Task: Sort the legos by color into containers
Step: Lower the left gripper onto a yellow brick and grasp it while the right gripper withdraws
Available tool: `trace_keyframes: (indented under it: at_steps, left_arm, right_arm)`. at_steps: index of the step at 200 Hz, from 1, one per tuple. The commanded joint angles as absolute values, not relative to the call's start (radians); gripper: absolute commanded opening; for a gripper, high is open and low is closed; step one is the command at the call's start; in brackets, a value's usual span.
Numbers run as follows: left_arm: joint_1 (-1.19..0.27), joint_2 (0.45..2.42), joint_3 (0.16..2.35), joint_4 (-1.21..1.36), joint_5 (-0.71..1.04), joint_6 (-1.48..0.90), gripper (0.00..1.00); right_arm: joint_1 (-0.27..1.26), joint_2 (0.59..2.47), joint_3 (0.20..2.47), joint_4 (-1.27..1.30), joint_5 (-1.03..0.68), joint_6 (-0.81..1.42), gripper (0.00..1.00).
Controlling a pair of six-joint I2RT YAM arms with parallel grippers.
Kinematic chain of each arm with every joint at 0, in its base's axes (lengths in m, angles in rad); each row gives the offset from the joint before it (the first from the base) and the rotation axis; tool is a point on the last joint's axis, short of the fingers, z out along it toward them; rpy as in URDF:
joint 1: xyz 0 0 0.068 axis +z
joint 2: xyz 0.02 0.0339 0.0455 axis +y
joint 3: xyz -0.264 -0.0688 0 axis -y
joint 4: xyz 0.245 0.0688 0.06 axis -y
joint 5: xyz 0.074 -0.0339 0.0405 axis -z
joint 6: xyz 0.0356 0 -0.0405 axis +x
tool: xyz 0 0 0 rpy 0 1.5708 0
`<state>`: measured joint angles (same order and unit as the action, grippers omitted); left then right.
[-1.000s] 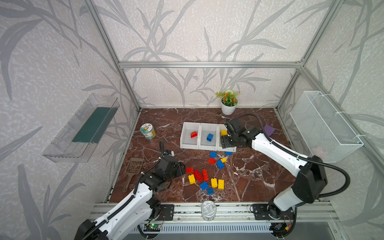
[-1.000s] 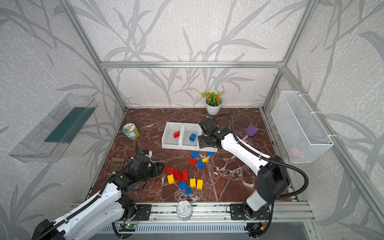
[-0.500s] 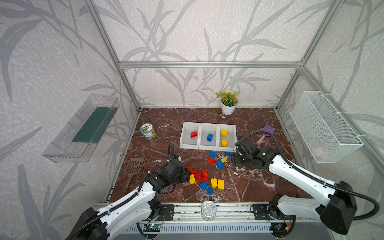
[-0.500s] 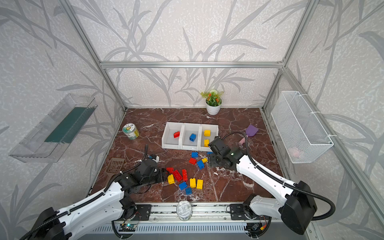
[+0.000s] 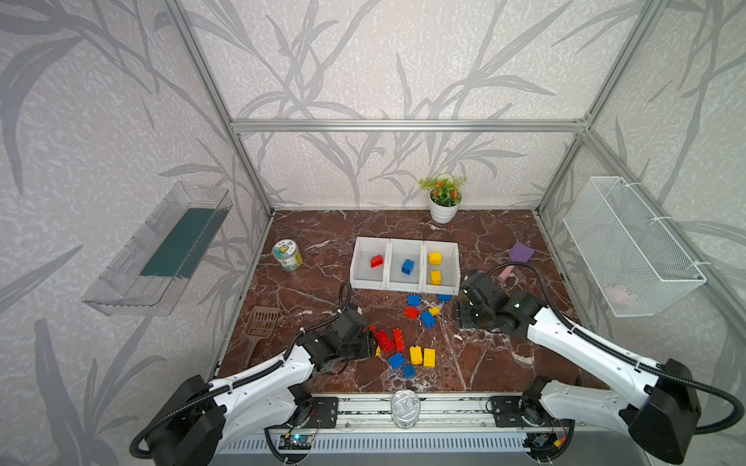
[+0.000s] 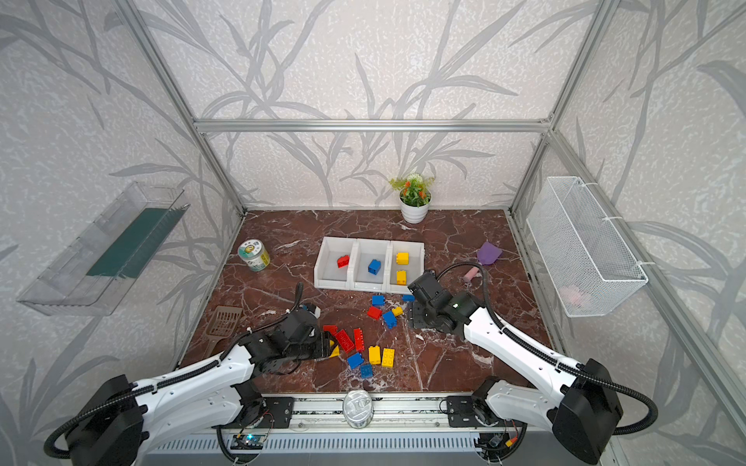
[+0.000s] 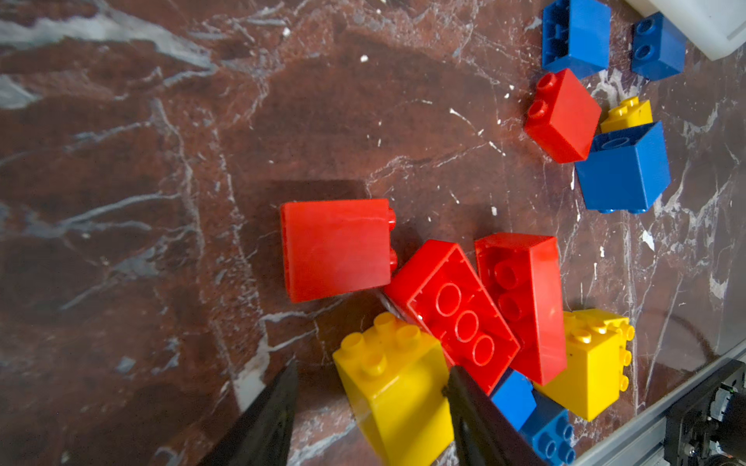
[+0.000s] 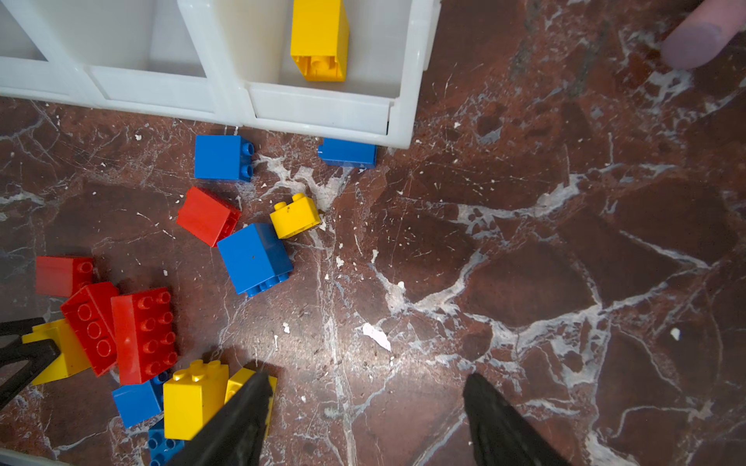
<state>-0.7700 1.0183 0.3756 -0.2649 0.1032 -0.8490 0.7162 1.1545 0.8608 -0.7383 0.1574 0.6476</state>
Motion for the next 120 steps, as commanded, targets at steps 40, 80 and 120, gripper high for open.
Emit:
trace_keyframes:
  at_steps: [40,80,120]
  left_arm:
    - [-0.810,1.139,0.462,-0.329,0.074,-0.830,0.62]
    - [-0.826,1.155,0.469,-0.343,0.048,-0.829,0.57]
    - [-0.833,1.125,0.461,-0.365,0.024,-0.834,0.46]
  right_arm:
    - [0.723,1.151,0.841,-0.744,0.158,0.669,0.76]
    - [0.723,1.133,0.824,-0.741,0.163,0.675,0.76]
    - [0.723,1.099,0.803,-0.745,0.173,0.691,0.76]
